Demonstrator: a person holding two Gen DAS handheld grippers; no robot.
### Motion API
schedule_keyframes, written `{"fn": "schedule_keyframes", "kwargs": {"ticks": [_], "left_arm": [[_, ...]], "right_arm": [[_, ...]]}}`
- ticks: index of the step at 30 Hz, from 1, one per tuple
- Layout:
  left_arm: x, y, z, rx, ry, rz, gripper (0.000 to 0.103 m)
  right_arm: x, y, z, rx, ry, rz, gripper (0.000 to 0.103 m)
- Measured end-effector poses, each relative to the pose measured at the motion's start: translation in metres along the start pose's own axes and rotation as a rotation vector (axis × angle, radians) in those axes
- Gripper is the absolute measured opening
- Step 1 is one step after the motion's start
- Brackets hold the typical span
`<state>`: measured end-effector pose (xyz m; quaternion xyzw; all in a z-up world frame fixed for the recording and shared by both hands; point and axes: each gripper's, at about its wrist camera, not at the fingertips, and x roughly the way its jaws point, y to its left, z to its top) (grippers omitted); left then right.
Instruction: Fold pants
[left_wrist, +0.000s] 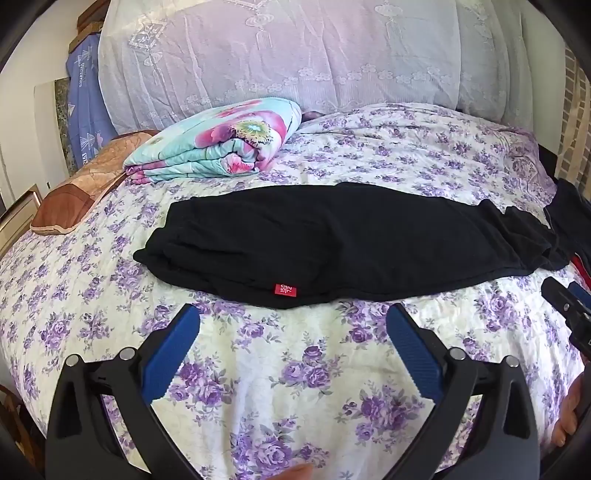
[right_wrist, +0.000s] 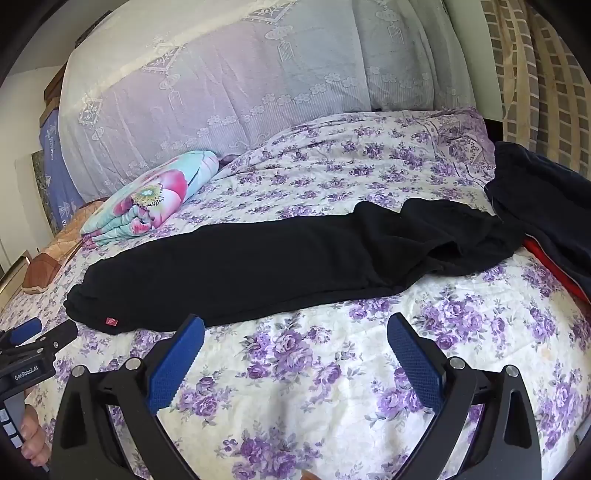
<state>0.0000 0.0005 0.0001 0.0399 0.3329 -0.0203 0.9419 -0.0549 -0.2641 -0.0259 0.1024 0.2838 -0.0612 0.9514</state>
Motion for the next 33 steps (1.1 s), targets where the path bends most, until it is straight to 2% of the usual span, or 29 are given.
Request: {"fn": "schedule_keyframes", "kwargs": {"ticks": [8, 10, 33], "left_arm": [[0.002, -0.005, -0.001, 0.009, 0.010, 0.003, 0.099], [0.005, 0.008, -0.002, -0.005, 0.009, 0.004, 0.099], [0.012, 0.013, -0.008, -0.017, 0.026, 0.006, 0.099]], "right_arm": [[-0.005, 0.000, 0.001, -0.002, -0.005, 0.000, 0.099], [-0.002, 0.000, -0.002, -0.002, -0.001, 0.000, 0.099], [0.010, 0.000, -0.007, -0.005, 0.026, 0.002, 0.099]]}}
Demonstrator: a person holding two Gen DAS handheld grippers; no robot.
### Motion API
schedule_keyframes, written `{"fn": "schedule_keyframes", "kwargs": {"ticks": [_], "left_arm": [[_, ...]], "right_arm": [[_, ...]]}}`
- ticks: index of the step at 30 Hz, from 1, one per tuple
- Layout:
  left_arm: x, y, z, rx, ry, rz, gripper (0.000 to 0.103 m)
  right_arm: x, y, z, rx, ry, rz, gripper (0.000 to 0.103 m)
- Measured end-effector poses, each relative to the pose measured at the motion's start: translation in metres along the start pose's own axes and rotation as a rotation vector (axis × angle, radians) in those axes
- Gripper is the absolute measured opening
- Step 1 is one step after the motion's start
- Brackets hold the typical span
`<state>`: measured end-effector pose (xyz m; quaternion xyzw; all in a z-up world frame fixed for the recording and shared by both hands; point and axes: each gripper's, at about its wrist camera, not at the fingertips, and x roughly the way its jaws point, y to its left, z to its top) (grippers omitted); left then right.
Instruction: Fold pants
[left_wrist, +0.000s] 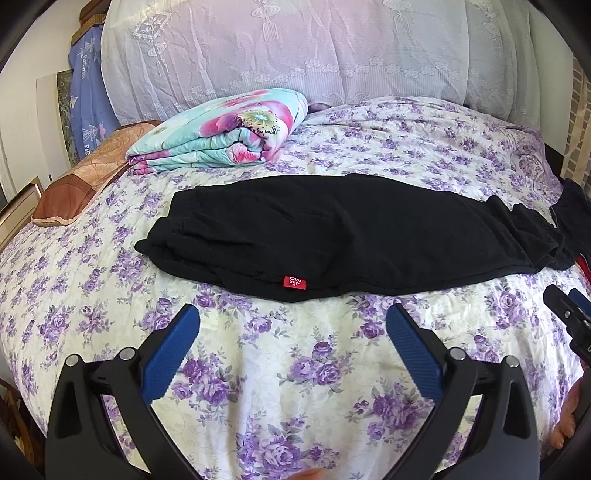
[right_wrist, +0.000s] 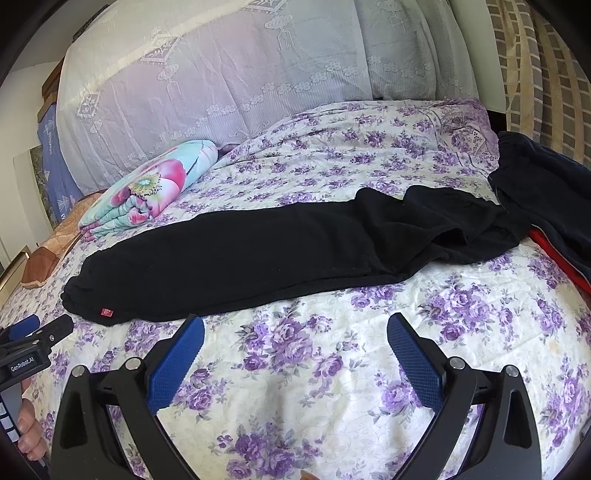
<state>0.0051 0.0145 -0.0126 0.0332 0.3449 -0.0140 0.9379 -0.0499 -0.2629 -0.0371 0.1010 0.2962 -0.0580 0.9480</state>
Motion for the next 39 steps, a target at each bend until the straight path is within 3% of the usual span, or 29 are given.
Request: {"fn": "schedule_keyframes", "kwargs": {"ticks": [39], "left_arm": [[0.0063, 0.0030, 0.0005, -0.003, 0.016, -0.002, 0.099]], "right_arm": [[0.0006, 0.0029, 0.0023, -0.005, 0.006, 0.005, 0.099]]}}
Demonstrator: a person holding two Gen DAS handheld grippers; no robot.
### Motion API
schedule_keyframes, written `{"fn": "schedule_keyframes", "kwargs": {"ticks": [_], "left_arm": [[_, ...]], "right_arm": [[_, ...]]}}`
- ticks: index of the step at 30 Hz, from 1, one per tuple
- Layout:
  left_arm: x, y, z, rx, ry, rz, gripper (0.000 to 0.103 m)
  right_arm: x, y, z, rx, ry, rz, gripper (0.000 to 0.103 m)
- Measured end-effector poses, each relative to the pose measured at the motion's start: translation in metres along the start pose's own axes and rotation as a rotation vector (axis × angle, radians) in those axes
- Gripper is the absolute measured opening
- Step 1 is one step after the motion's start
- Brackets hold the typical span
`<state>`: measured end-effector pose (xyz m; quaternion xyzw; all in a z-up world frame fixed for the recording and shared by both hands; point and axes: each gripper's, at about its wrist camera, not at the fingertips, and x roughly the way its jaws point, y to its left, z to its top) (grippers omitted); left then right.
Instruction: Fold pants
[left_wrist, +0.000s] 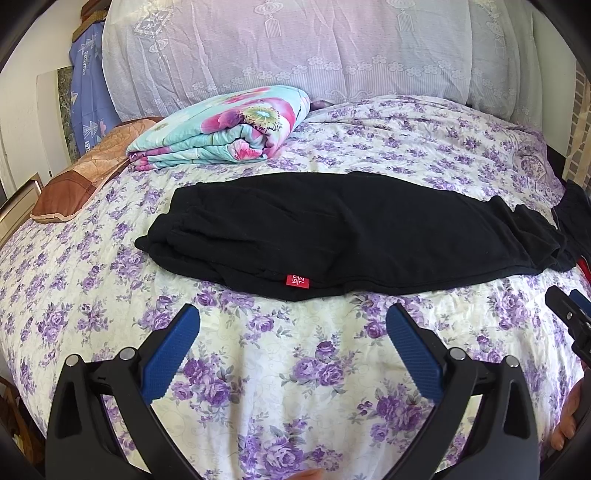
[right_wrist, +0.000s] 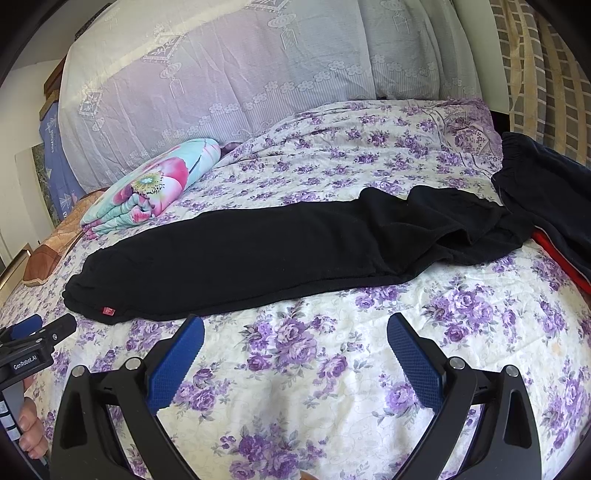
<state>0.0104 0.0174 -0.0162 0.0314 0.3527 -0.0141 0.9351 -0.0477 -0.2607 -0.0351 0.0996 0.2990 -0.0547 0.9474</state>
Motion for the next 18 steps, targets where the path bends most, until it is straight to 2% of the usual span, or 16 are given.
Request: {"fn": "schedule_keyframes", "kwargs": {"ticks": [18], "left_arm": [[0.0031, 0.0008, -0.0011, -0.002, 0.006, 0.001, 0.099]], "right_arm": [[0.0005, 0.0014, -0.0003, 0.001, 0.002, 0.003, 0.099]]}}
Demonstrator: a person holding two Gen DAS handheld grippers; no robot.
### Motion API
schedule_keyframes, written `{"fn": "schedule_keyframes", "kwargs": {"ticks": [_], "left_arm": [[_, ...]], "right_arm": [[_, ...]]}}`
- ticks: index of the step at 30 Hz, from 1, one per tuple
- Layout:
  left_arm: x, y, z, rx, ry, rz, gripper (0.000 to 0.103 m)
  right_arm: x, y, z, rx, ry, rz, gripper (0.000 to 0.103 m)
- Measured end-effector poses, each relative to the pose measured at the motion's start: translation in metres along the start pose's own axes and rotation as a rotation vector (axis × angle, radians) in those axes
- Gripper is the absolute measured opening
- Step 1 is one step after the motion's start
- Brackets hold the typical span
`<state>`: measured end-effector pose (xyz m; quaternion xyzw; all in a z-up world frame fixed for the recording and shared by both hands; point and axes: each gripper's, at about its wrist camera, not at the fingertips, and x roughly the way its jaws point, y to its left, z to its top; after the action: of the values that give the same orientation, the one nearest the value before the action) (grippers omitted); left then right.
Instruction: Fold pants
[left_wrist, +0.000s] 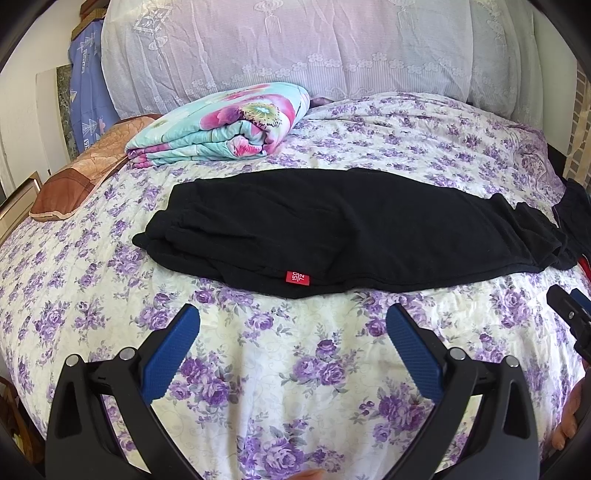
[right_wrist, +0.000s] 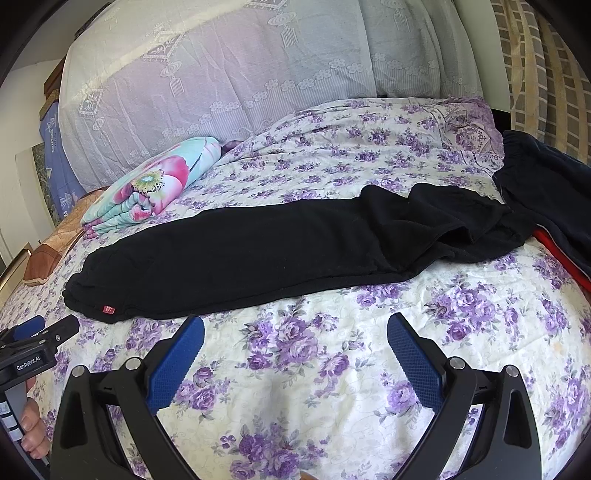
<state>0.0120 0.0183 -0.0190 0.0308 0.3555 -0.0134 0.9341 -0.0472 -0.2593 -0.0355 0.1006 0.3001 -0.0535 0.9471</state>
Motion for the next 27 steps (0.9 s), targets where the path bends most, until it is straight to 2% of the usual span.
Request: {"fn": "schedule_keyframes", "kwargs": {"ticks": [13, 19, 21, 26, 27], "left_arm": [[0.005, 0.000, -0.002, -0.003, 0.009, -0.001, 0.099], [0.018, -0.001, -0.007, -0.001, 0.034, -0.004, 0.099], [0.028, -0.003, -0.009, 0.012, 0.053, -0.011, 0.099], [0.076, -0.005, -0.022, 0.053, 0.200, 0.027, 0.099], [0.079, -0.005, -0.025, 0.060, 0.203, 0.032, 0.099]], "right_arm": [[0.001, 0.000, 0.000, 0.000, 0.003, -0.001, 0.099], [0.008, 0.004, -0.005, -0.006, 0.031, -0.003, 0.099], [0.020, 0.005, -0.005, -0.024, 0.080, -0.012, 0.099], [0.064, 0.005, -0.011, -0.073, 0.288, -0.044, 0.099], [0.067, 0.006, -0.013, -0.082, 0.304, -0.049, 0.099]]}}
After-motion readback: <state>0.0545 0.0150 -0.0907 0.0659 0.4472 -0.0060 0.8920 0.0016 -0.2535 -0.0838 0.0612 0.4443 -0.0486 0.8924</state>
